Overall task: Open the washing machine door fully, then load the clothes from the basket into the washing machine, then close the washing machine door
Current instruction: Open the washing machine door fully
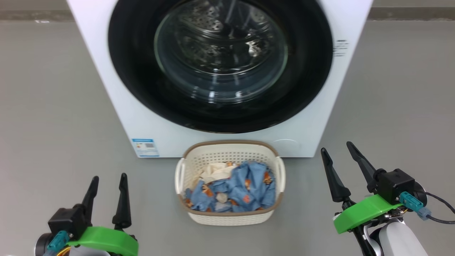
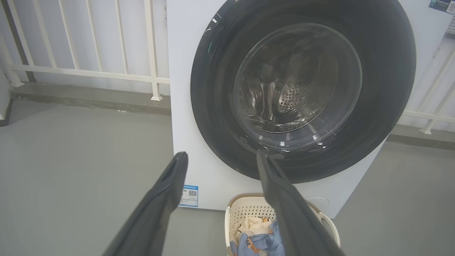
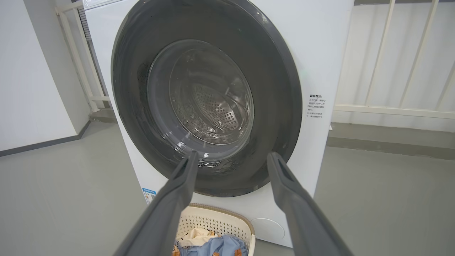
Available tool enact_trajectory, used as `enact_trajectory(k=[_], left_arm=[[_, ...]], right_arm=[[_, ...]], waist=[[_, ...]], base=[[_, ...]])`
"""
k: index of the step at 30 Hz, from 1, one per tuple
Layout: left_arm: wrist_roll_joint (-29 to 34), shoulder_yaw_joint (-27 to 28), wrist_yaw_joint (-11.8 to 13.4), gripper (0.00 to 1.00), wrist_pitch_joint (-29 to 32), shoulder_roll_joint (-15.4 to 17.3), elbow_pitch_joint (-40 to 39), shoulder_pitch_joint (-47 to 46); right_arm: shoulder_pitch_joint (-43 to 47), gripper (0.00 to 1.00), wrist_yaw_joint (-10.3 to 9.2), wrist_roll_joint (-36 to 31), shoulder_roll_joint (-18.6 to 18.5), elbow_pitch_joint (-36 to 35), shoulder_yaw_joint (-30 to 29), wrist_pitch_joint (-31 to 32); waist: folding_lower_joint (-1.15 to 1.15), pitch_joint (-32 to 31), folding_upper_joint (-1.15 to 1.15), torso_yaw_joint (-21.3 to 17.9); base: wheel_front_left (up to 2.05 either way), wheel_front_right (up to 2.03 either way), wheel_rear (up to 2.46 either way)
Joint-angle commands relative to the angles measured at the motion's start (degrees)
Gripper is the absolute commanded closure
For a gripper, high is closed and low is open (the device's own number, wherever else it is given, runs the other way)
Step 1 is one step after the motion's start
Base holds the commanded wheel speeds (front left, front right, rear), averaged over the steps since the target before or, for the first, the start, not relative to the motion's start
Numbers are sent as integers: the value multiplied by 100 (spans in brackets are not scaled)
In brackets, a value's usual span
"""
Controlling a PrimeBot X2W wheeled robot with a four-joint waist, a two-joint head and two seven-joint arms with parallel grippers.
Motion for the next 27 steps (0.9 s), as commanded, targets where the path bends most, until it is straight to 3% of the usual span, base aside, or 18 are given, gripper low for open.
enact_trajectory(k=[1,13,27], left_arm=[[42,199,17,0,-78,76,-120,-226],[-64,203,5,0,-78,76,-167,-217],[-66,201,-1,0,-78,76,-124,-229]], right_arm=[[-217,0,8,-41,19,-159,121,-69],[-226,0,8,-30,9,-155,102,-69],[-221,0,8,-16,12,-150,111,-69]], waist=[[0,-3,0,-6],[0,3,0,-14],[0,9,0,-17]], base=[[123,123,-246],[83,83,-166],[7,7,-14]])
